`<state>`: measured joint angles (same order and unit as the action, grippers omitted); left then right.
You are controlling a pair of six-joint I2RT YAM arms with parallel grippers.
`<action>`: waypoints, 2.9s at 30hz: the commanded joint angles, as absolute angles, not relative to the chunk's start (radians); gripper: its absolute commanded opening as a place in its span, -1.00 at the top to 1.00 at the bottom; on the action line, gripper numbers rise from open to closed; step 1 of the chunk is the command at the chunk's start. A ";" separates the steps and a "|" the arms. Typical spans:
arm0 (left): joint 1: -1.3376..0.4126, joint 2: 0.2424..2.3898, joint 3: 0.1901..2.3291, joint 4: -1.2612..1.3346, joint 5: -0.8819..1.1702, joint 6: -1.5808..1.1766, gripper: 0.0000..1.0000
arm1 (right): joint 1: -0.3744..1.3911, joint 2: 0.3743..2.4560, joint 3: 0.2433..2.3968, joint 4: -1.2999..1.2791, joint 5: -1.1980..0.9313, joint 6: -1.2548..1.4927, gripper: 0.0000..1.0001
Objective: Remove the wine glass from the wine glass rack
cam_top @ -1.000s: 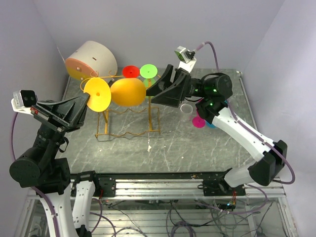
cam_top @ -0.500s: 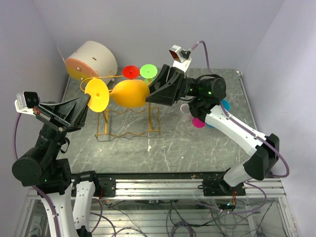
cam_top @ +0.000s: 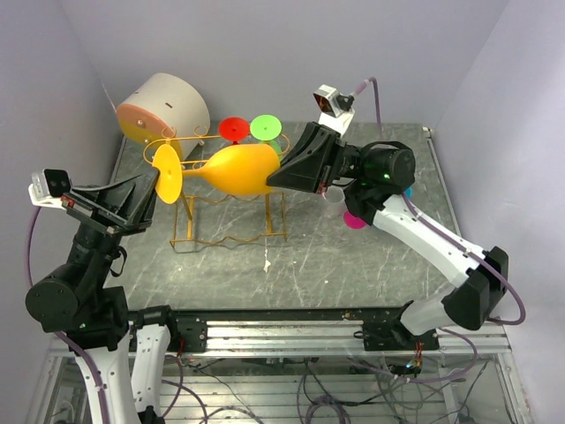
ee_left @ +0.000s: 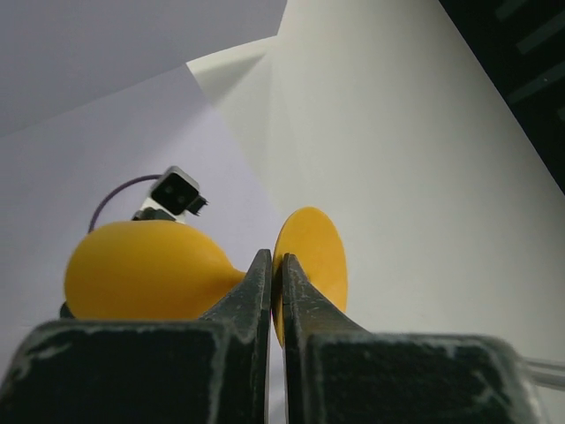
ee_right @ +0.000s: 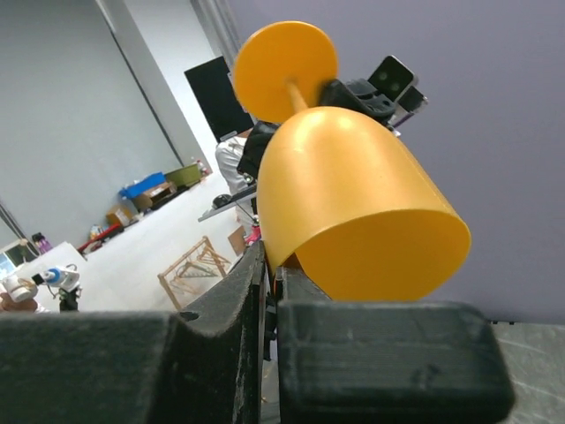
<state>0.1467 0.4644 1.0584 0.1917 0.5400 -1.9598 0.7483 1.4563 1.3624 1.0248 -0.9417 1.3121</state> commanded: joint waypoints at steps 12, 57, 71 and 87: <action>0.143 0.465 1.141 -0.259 0.556 -1.584 0.21 | 0.758 1.057 1.433 -0.056 -0.682 0.574 1.00; 0.144 0.929 1.622 -1.043 0.386 -0.669 0.47 | 0.808 1.210 1.248 -1.136 0.122 0.370 1.00; 0.143 0.906 1.594 -1.065 0.373 -0.652 0.29 | 0.884 1.322 1.262 -1.083 0.159 0.393 0.87; 0.143 0.890 1.559 -0.993 0.406 -0.699 0.20 | 0.889 1.255 1.368 -1.082 0.223 0.421 0.64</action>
